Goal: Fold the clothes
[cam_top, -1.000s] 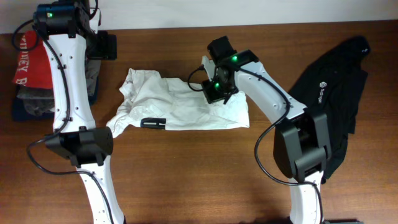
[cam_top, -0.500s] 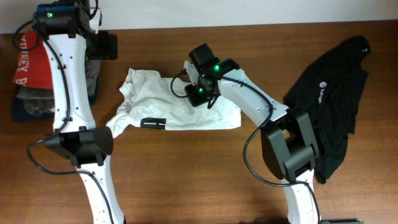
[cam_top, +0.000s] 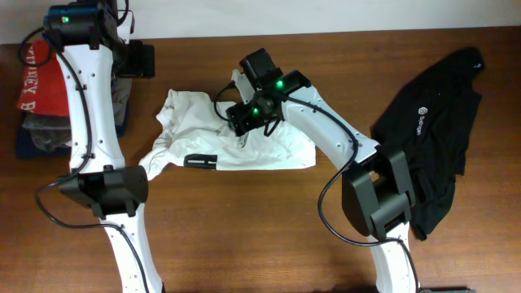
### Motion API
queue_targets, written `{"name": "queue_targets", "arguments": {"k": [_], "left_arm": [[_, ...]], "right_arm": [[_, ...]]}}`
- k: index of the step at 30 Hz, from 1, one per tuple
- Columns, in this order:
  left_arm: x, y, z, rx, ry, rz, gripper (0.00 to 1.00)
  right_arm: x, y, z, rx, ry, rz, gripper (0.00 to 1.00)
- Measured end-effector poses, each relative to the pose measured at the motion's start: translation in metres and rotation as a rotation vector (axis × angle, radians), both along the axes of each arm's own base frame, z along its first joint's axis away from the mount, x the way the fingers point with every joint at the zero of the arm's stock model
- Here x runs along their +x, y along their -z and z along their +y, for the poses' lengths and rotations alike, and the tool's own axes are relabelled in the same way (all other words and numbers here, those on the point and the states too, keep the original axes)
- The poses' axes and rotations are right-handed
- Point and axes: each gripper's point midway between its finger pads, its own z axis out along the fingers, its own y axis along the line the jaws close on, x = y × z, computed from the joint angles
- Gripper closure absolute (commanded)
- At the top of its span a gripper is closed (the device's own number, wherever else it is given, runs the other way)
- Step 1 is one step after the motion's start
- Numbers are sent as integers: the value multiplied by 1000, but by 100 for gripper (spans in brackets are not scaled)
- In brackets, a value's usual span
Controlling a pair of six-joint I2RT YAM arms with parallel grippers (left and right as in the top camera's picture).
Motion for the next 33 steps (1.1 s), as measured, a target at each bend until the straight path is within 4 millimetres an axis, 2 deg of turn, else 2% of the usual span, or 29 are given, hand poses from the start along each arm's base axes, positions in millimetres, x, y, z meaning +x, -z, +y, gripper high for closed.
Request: {"name": "queue_targets", "arguments": {"k": [5, 8, 9, 10, 12, 14, 18, 21, 22, 24, 25, 26, 27, 28, 30, 33], "left_arm": [[0, 0, 0, 0, 0, 0, 6], [0, 0, 0, 0, 0, 0, 6], [0, 0, 0, 0, 0, 0, 6], [0, 0, 0, 0, 0, -1, 6], [0, 0, 0, 0, 0, 0, 6], [0, 0, 0, -1, 0, -1, 6], [0, 0, 0, -1, 0, 0, 6], [0, 0, -1, -5, 2, -1, 6], [0, 0, -2, -12, 5, -1, 6], [0, 1, -6, -31, 12, -1, 6], [0, 1, -8, -42, 17, -1, 6], [0, 1, -9, -51, 20, -1, 6], [-1, 1, -11, -60, 24, 5, 6], [-3, 3, -12, -68, 26, 16, 6], [-9, 6, -15, -80, 29, 44, 6], [-12, 12, -17, -96, 33, 69, 6]], "right_arm": [[5, 2, -8, -40, 45, -14, 30], [14, -1, -6, -31, 54, -53, 41], [18, -2, -4, -24, 60, -69, 47], [22, -2, -3, -21, 64, -83, 61], [27, 3, -2, -21, 83, -88, 81], [30, 11, -1, -20, 91, -85, 94], [30, 37, -2, -42, 117, -40, 96], [33, 47, 0, -40, 128, -35, 96], [35, 47, 1, -34, 128, -44, 94], [38, 45, 3, -24, 124, -61, 81], [40, 43, 4, -22, 121, -68, 67], [40, 42, 4, -22, 119, -70, 46], [40, 40, 3, -25, 125, -63, 31], [39, 37, 2, -28, 125, -57, 24], [40, 26, 0, -30, 123, -52, 16], [43, -7, -6, -22, 125, -41, 12]]}}
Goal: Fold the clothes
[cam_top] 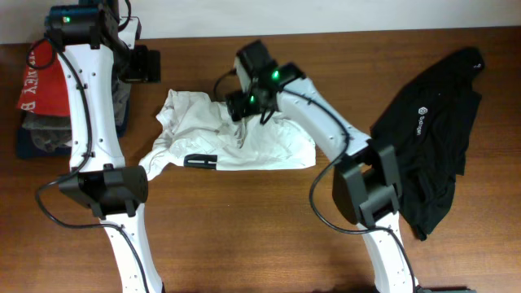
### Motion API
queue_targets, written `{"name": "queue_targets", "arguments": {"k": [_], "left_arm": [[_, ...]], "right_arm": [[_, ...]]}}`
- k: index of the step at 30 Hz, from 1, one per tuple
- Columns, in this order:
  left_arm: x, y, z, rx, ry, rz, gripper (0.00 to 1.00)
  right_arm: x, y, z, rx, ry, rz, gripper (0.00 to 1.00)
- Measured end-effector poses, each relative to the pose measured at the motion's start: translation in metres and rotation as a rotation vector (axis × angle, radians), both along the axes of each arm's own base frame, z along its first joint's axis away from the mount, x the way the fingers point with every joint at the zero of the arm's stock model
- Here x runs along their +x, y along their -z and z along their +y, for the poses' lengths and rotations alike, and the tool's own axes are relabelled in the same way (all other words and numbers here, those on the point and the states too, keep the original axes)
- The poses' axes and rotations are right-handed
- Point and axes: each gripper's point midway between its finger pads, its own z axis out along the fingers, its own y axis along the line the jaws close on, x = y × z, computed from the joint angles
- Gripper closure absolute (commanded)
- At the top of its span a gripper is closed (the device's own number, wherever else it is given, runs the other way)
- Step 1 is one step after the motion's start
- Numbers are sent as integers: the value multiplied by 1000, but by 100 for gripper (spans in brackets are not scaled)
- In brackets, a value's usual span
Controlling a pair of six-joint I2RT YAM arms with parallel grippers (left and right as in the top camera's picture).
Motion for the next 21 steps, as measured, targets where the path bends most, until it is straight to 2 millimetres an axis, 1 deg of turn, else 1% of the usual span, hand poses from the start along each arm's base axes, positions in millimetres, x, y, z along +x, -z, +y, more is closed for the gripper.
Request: {"name": "queue_targets", "arguments": {"k": [3, 5, 6, 8, 10, 14, 16, 19, 21], "left_arm": [[-3, 11, -4, -24, 7, 38, 6], [-6, 22, -7, -38, 13, 77, 6], [-8, 29, -7, -42, 16, 98, 6], [-9, 46, -9, -52, 23, 140, 7], [-12, 64, -10, -58, 36, 182, 7], [-17, 104, -13, -76, 73, 256, 8], [-20, 124, -19, -110, 119, 283, 8], [-28, 149, -29, -180, 197, 313, 7], [-30, 161, -32, -218, 232, 314, 8]], "right_arm": [[7, -41, -16, 15, 26, -9, 10], [9, -65, -33, 18, 44, -18, 9], [9, -77, -45, 16, 58, -20, 9], [9, -89, -64, 11, 80, -16, 9], [9, -92, -83, 0, 109, 4, 10], [6, -84, -115, -30, 155, 67, 9], [6, -83, -127, -38, 171, 80, 10], [5, -81, -139, -46, 189, 101, 10], [4, -80, -142, -48, 194, 106, 10]]}}
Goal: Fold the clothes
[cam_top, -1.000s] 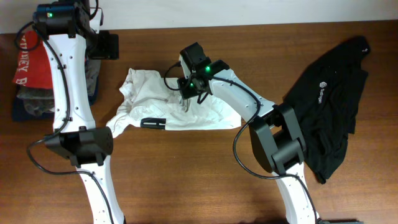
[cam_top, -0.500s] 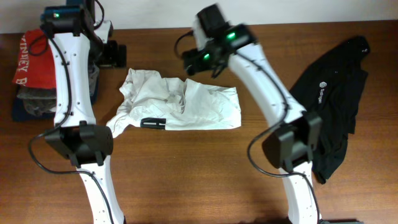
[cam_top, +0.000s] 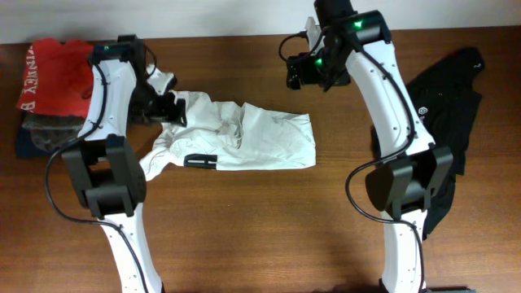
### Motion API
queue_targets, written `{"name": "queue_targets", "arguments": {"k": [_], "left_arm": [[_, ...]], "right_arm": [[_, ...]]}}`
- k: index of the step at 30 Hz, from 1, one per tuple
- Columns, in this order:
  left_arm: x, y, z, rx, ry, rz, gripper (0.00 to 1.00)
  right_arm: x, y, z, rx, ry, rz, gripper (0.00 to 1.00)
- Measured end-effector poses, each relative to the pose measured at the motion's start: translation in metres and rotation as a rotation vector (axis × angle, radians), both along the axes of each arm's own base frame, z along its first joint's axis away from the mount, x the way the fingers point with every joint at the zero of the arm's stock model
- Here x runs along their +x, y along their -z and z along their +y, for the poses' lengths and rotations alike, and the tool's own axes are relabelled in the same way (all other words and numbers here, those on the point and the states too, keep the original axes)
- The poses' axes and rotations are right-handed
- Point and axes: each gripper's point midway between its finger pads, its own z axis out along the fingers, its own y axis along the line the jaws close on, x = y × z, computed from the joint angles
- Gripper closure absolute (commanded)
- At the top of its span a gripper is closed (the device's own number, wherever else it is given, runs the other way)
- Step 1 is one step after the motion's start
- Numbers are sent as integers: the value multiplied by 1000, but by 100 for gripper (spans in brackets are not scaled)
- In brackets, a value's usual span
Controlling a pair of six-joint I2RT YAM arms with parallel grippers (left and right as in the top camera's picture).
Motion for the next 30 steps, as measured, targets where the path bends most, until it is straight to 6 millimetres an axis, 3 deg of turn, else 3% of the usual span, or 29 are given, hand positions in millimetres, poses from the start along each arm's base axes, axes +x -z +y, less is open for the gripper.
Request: {"name": "queue_targets", "arguments": {"k": [12, 14, 18, 23, 26, 30], "left_arm": [[-9, 39, 16, -133, -2, -11, 8], [-10, 43, 15, -152, -6, -11, 11], [-6, 43, 4, -214, 0, -47, 27], [-6, 42, -13, -305, 3, -57, 35], [-8, 40, -22, -357, 2, -54, 48], [-8, 37, -30, -395, 8, -57, 89]], "right_arm": [[-4, 1, -2, -5, 0, 16, 10], [-4, 1, -2, -5, 0, 16, 10], [-4, 1, -2, -5, 0, 17, 10], [-4, 2, -2, -6, 0, 20, 10], [-4, 2, -2, -6, 0, 20, 10], [-5, 2, -2, -6, 0, 23, 10]]}}
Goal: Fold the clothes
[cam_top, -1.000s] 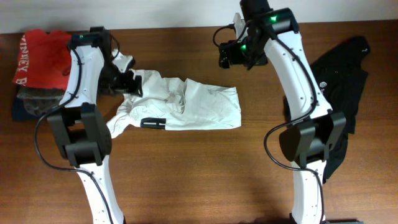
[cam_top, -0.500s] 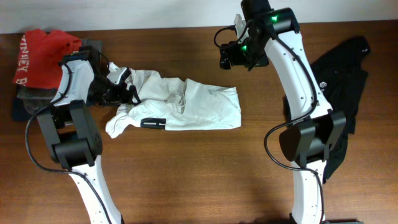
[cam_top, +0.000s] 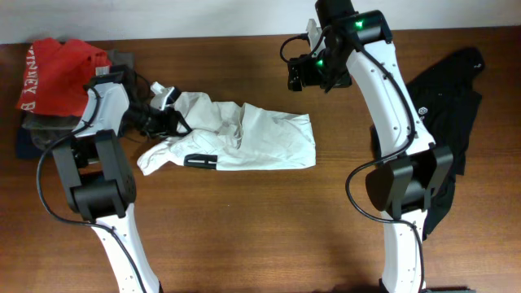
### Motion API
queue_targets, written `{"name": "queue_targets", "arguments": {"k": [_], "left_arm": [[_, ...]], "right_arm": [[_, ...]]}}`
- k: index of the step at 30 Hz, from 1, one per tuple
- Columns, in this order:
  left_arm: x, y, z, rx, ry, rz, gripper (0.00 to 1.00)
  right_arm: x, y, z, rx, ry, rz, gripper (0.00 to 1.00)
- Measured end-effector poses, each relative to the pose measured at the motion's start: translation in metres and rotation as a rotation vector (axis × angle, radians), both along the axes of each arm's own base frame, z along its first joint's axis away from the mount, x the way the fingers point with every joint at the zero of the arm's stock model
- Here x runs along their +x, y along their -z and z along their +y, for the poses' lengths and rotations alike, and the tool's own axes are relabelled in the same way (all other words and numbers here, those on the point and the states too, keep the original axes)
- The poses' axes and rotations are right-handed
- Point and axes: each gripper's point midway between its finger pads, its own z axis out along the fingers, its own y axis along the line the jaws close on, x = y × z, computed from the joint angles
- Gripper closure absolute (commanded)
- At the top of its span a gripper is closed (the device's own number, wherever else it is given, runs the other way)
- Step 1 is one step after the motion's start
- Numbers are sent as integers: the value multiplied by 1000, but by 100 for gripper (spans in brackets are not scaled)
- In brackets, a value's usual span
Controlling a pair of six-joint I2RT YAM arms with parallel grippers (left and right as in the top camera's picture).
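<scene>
A crumpled white garment [cam_top: 252,140] lies spread across the middle of the table, with a small black tag [cam_top: 201,160] near its front edge. My left gripper [cam_top: 167,120] is low at the garment's upper left corner. White cloth is bunched around its fingers, so it looks shut on the fabric. My right gripper [cam_top: 296,75] hangs behind the garment's upper right corner, apart from the cloth and holding nothing. Its jaws are too dark to read.
A black garment [cam_top: 435,122] lies crumpled at the right side, partly under the right arm. A red garment [cam_top: 57,72] tops a pile of dark clothes [cam_top: 37,134] at the far left.
My left gripper has shifted slightly toward the front at the garment's left corner, and the cloth there has bunched up. The left arm now sits lower and further left. The right arm is unchanged.
At first my right gripper was down on the middle of the white garment, with the left arm raised at the back left. It then sat at the garment's back edge. After that it was off the cloth at the back right, and my left gripper was at the left corner.
</scene>
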Motion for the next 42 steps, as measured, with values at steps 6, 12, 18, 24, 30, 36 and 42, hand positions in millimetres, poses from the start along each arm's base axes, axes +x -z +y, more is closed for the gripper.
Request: {"name": "queue_targets", "arguments": {"k": [6, 12, 18, 24, 30, 36, 42], "left_arm": [[-3, -2, -3, -23, -3, 15, 99], [-5, -17, 7, -35, -42, 52, 99], [17, -65, 32, 17, -80, -70, 99], [21, -110, 45, 101, -98, -172, 100], [21, -113, 44, 126, -113, -166, 99], [27, -117, 3, 157, -25, -199, 99], [25, -112, -68, 255, 146, -257, 99]], "right_arm": [[-3, 1, -1, -6, -6, 13, 10], [-8, 3, -4, -12, -8, 32, 10], [-7, 3, -14, -15, 12, 44, 10], [-5, 4, -20, -15, 24, 44, 10], [-6, 6, -21, -17, 24, 51, 11], [-6, 7, -21, -17, 26, 54, 11], [-4, 7, -32, -13, 48, 55, 11]]}}
